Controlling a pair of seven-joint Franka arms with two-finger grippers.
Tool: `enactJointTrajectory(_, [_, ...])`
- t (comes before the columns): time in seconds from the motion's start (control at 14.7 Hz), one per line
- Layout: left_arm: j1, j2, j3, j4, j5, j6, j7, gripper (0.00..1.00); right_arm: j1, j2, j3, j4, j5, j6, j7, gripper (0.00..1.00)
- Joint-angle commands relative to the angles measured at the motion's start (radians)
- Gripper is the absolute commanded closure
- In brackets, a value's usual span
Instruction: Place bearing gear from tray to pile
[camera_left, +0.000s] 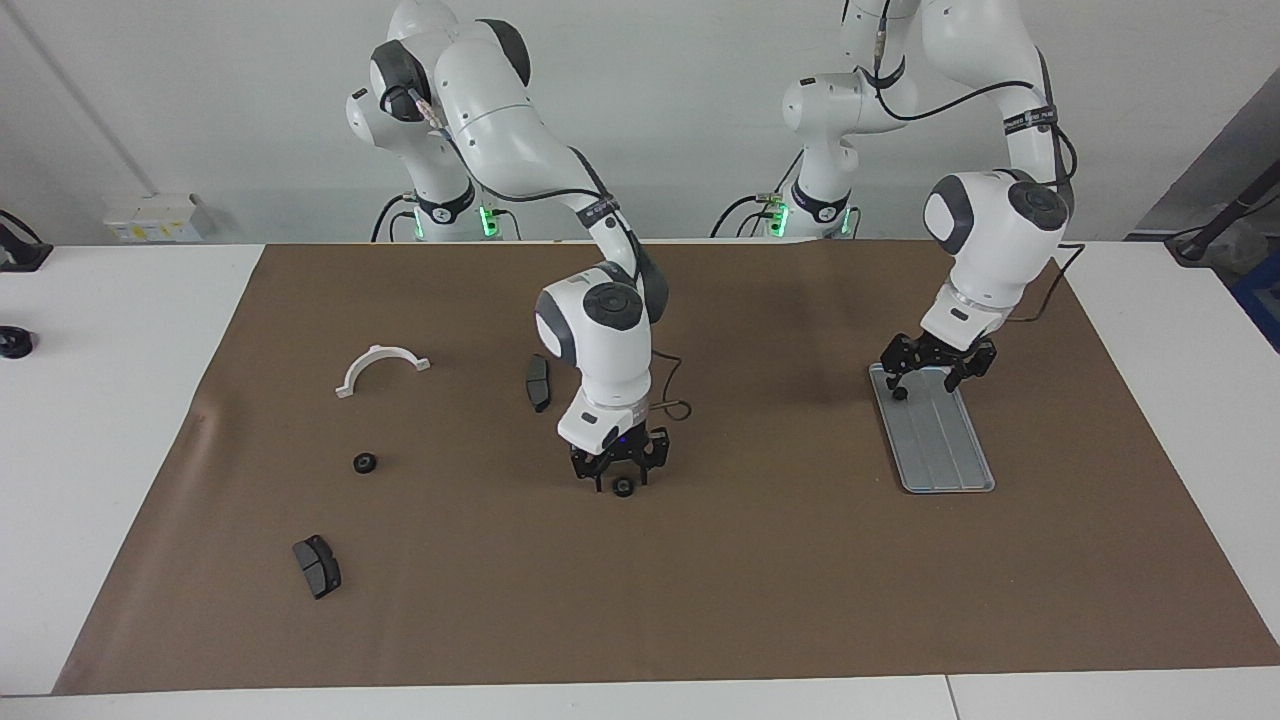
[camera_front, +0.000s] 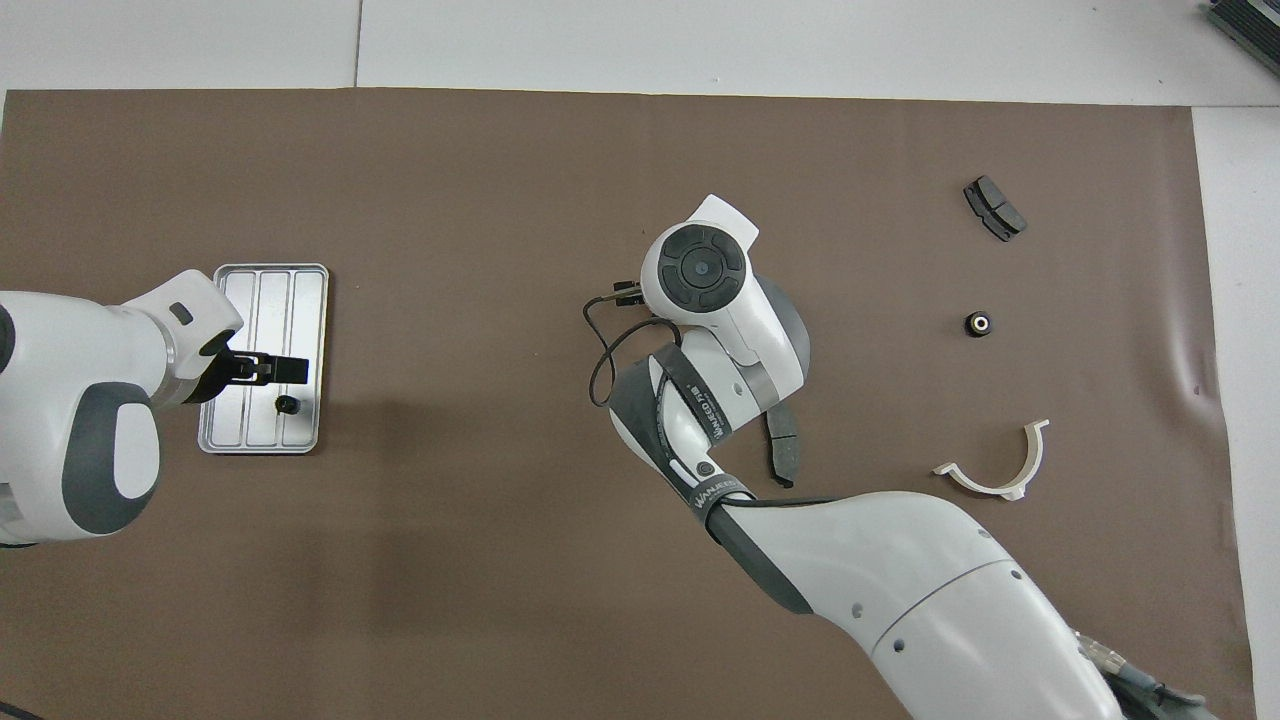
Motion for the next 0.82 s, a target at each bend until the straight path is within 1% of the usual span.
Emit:
enactJointTrajectory(0.0, [0.011,-0.055,-0.009,-0.107,0.012,0.085,-0.012,0.0,-0.01,-0.021,0.011,-0.028,-0.008,-0.001,-0.016,0.42])
enactJointTrajectory(0.2, [0.014,-0.053,-0.009,-0.128,0.012,0.11,-0.012,0.0,-0.012,-0.021,0.011,-0.028,0.001,0.007,-0.016,0.67])
enactJointTrajectory(0.27, [0.014,-0.049,-0.009,-0.138,0.012,0.13,-0.012,0.05,-0.012,-0.021,0.011,-0.028,0.003,0.008,-0.015,0.85])
enactJointTrajectory(0.34, [0.015,-0.044,-0.009,-0.146,0.012,0.154,-0.012,0.11,-0.01,-0.021,0.011,-0.027,0.003,0.008,-0.004,1.0])
enactJointTrajectory(0.41, [0.017,-0.038,-0.009,-0.157,0.012,0.182,-0.01,0.14,-0.01,-0.021,0.011,-0.019,0.003,0.001,0.003,1.0])
enactJointTrajectory(0.55, [0.043,0.007,-0.01,-0.157,0.012,0.225,-0.001,0.24,-0.016,-0.036,0.011,-0.004,0.006,-0.037,0.02,1.0])
enactJointTrajectory(0.61, [0.044,0.014,-0.01,-0.157,0.012,0.234,0.001,0.26,-0.033,-0.068,0.008,-0.008,0.005,-0.06,0.026,1.0])
enactJointTrajectory(0.75, [0.044,0.014,-0.01,-0.157,0.012,0.234,0.001,0.27,-0.103,-0.161,0.008,-0.037,0.006,-0.117,0.026,1.0])
